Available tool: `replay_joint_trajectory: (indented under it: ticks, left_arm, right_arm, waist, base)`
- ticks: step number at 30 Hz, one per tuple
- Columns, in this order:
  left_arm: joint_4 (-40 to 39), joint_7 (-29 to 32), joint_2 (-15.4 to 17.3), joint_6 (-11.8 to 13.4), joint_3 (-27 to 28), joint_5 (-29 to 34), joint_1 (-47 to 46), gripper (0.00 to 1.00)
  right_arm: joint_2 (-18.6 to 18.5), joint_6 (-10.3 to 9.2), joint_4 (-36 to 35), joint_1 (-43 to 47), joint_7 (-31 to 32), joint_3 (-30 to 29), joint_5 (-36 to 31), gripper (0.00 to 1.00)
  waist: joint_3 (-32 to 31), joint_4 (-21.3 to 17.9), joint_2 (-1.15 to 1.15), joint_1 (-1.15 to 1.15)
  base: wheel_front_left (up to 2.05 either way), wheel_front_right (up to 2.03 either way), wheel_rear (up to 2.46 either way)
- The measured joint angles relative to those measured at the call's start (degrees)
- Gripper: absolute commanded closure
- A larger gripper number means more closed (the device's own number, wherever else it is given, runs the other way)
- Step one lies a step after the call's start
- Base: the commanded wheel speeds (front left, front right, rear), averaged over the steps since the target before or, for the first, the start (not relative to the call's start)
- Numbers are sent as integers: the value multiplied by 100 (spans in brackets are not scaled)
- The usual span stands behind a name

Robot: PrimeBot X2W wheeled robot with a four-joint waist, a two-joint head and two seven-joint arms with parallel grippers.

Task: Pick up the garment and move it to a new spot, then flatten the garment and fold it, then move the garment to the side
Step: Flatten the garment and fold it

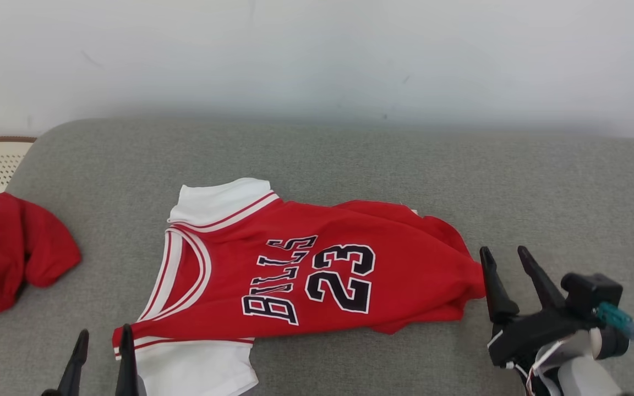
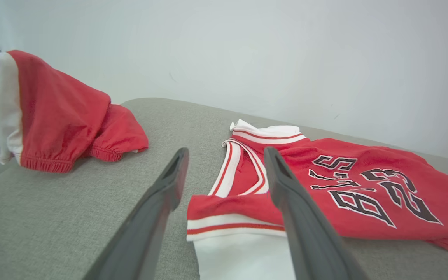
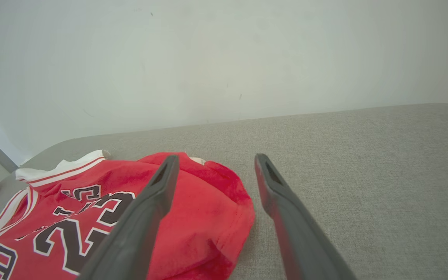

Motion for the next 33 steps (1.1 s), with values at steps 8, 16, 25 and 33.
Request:
replay_joint_trajectory:
  ticks: [8, 16, 25, 33]
  left_arm:
    - [-278, -5, -191, -103, 4, 174, 12, 0]
    - [-310, -7, -299, -193, -9, 263, 1, 0]
    - [-279, -7, -371, -248, -40, 264, -96, 0]
    - [-248, -7, -392, -296, -90, 260, -214, 0]
  right_arm:
    - [-158, 0, 801, -870, 424, 189, 118, 0]
    - [-321, 0, 1953, -1891, 758, 519, 202, 0]
    - [-310, 0, 3289, -2820, 906, 961, 371, 0]
    - [-265, 0, 4153, -3307, 1013, 1290, 442, 0]
  waist:
    - [9, 185, 0, 0]
    - [129, 375, 0, 0]
    - [326, 614, 0, 1]
    - [513, 784, 0, 1]
  base:
    - [0, 0, 0]
    - [0, 0, 0]
    - [0, 0, 0]
    - [0, 0, 0]
